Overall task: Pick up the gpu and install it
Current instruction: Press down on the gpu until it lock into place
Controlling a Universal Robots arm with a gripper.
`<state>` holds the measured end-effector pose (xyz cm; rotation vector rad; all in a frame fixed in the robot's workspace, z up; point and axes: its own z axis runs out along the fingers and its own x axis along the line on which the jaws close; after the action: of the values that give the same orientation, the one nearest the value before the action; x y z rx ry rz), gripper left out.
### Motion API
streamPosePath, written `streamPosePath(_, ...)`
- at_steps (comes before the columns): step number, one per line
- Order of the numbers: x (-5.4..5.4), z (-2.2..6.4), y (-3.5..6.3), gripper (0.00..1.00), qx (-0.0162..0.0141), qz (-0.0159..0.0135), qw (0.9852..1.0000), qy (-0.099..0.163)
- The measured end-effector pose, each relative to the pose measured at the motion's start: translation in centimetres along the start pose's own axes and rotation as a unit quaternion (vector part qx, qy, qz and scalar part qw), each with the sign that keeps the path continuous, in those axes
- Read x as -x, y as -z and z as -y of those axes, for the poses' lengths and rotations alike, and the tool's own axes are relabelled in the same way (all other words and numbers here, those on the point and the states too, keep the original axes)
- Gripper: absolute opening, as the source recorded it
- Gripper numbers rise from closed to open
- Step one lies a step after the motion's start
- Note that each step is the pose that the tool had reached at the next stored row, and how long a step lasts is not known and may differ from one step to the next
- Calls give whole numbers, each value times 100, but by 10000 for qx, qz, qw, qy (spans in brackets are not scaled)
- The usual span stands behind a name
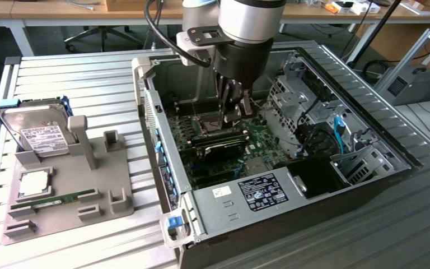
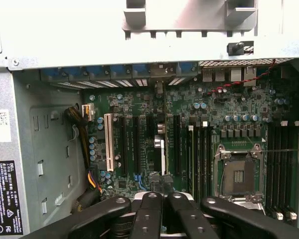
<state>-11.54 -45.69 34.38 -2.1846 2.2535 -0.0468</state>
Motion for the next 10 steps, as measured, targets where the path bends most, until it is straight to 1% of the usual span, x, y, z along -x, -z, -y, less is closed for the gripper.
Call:
streamPosePath(3, 0, 0, 0, 11, 0, 0, 10000, 0)
streamPosePath(6, 6, 0, -12, 11, 1, 35, 10000, -1)
streamPosePath(8, 21, -2, -21, 11, 1, 49, 10000, -1)
streamPosePath(9, 26, -4, -26, 11, 1, 61, 10000, -1)
streamPosePath(10, 28, -9, -35, 11, 2, 83, 10000, -2)
